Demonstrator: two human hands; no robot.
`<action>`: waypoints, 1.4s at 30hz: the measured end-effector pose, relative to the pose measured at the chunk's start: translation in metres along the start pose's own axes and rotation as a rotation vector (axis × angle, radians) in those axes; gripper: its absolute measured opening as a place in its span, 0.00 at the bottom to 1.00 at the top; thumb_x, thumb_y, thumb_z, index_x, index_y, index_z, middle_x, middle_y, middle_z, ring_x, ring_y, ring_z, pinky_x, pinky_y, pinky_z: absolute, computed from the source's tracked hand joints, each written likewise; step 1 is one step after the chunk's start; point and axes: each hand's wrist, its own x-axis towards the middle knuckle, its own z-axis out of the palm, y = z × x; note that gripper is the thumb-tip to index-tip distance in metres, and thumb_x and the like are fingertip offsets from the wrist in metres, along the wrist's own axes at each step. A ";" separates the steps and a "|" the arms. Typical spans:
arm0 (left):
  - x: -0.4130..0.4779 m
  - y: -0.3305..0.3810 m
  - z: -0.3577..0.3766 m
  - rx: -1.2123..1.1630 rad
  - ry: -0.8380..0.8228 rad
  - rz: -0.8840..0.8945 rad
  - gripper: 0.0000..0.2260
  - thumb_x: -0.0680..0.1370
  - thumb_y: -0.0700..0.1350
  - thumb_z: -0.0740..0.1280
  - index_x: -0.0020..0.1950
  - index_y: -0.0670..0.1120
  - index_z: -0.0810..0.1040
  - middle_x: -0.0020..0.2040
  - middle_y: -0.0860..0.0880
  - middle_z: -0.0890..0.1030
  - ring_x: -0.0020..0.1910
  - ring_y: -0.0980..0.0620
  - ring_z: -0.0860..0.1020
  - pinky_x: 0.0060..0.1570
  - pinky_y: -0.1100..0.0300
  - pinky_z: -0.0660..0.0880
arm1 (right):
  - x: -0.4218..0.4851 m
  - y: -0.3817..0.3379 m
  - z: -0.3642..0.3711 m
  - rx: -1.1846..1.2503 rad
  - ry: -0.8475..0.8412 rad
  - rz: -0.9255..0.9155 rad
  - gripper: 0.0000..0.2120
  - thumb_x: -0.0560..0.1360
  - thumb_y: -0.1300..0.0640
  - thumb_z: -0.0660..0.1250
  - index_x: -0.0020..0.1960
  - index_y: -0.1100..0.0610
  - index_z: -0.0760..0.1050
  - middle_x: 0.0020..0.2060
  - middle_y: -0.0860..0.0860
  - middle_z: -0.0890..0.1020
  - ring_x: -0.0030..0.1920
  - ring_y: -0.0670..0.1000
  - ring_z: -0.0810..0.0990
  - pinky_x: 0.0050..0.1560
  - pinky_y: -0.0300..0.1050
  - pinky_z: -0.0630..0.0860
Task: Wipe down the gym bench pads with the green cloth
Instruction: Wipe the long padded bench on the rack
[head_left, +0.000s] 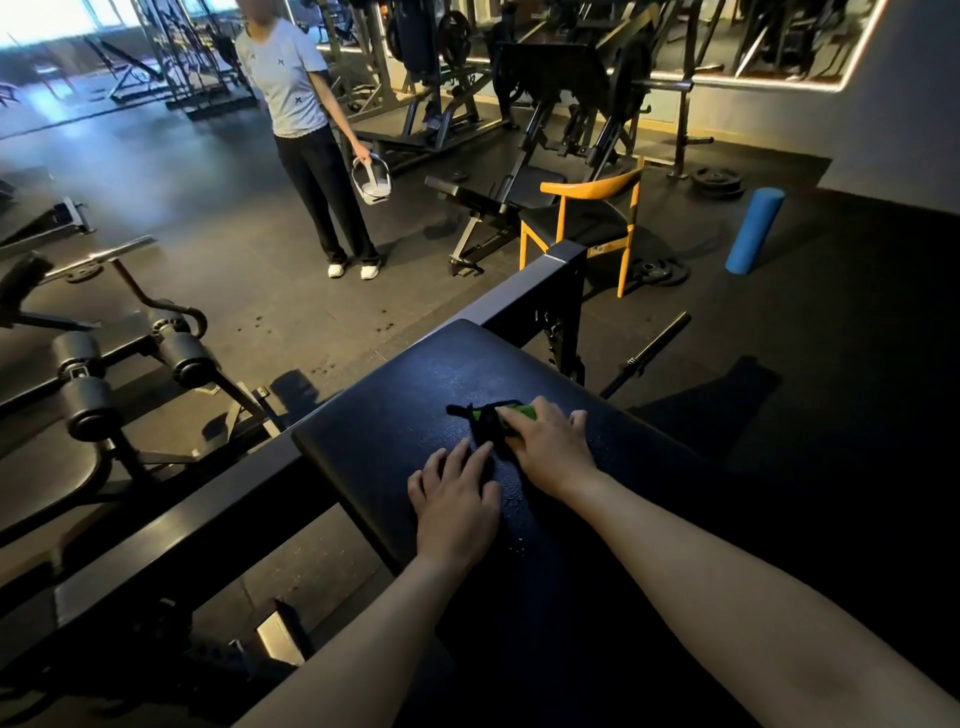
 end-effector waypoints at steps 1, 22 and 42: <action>0.001 0.002 0.002 0.023 -0.009 0.025 0.24 0.82 0.54 0.54 0.79 0.61 0.58 0.81 0.54 0.55 0.80 0.51 0.47 0.77 0.47 0.42 | 0.003 0.008 -0.001 -0.010 0.010 0.040 0.18 0.82 0.48 0.56 0.71 0.42 0.67 0.57 0.53 0.71 0.58 0.56 0.71 0.60 0.56 0.59; 0.002 -0.005 0.010 0.072 0.022 0.071 0.24 0.82 0.57 0.53 0.79 0.61 0.59 0.81 0.55 0.55 0.79 0.51 0.47 0.76 0.49 0.42 | -0.011 -0.011 0.006 0.006 0.030 0.082 0.17 0.82 0.50 0.57 0.69 0.51 0.69 0.59 0.56 0.74 0.57 0.57 0.75 0.61 0.54 0.61; 0.003 -0.006 0.012 0.128 0.006 0.121 0.26 0.80 0.61 0.52 0.79 0.62 0.58 0.82 0.53 0.54 0.80 0.50 0.47 0.77 0.46 0.43 | -0.020 0.006 -0.004 -0.045 0.130 0.150 0.13 0.81 0.52 0.58 0.63 0.56 0.72 0.59 0.54 0.73 0.60 0.57 0.71 0.58 0.52 0.65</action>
